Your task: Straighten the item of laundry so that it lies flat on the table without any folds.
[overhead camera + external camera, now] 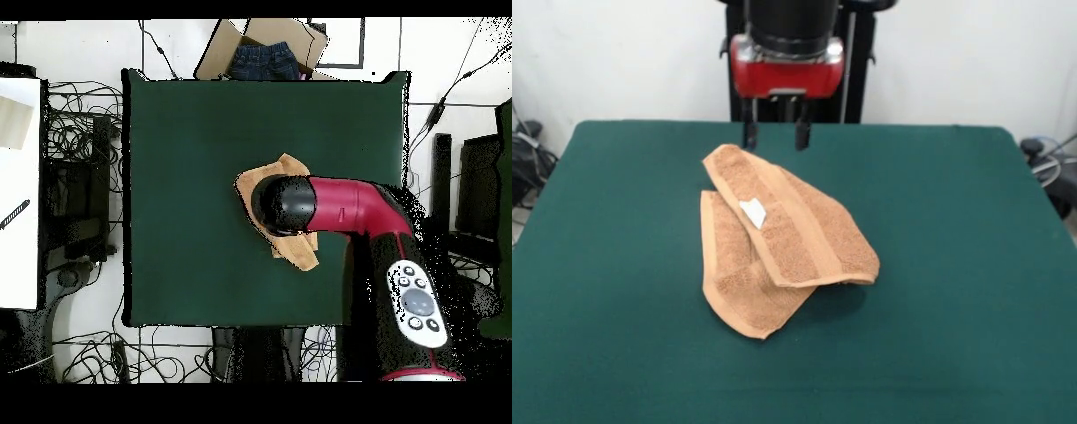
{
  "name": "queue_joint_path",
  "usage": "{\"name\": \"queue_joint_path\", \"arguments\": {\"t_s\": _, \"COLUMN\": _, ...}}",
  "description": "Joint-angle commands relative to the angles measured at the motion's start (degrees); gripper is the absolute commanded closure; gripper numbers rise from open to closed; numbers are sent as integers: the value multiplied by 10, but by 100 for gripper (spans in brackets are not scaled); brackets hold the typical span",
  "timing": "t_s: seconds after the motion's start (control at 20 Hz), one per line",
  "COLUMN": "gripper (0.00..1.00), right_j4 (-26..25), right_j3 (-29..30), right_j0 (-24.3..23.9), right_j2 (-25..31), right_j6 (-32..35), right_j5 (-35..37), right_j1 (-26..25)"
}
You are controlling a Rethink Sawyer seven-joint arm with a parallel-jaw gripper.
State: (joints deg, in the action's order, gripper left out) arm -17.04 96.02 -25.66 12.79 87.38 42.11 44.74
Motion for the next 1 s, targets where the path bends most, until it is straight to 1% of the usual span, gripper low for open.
{"name": "queue_joint_path", "arguments": {"t_s": 0.05, "gripper": 0, "right_j4": -31, "right_j3": -44, "right_j0": -30, "right_j2": 81, "right_j6": -114, "right_j5": 40, "right_j1": -92}}
{"name": "queue_joint_path", "arguments": {"t_s": 0.25, "gripper": 0, "right_j4": -58, "right_j3": -54, "right_j0": -36, "right_j2": 88, "right_j6": -117, "right_j5": 5, "right_j1": -124}}
{"name": "queue_joint_path", "arguments": {"t_s": 0.5, "gripper": 0, "right_j4": -81, "right_j3": -74, "right_j0": -26, "right_j2": 94, "right_j6": -102, "right_j5": 3, "right_j1": -141}}
{"name": "queue_joint_path", "arguments": {"t_s": 0.85, "gripper": 0, "right_j4": -106, "right_j3": -88, "right_j0": -30, "right_j2": 106, "right_j6": -93, "right_j5": -20, "right_j1": -171}}
{"name": "queue_joint_path", "arguments": {"t_s": 1.0, "gripper": 0, "right_j4": -120, "right_j3": -93, "right_j0": -37, "right_j2": 114, "right_j6": -102, "right_j5": -25, "right_j1": -180}}
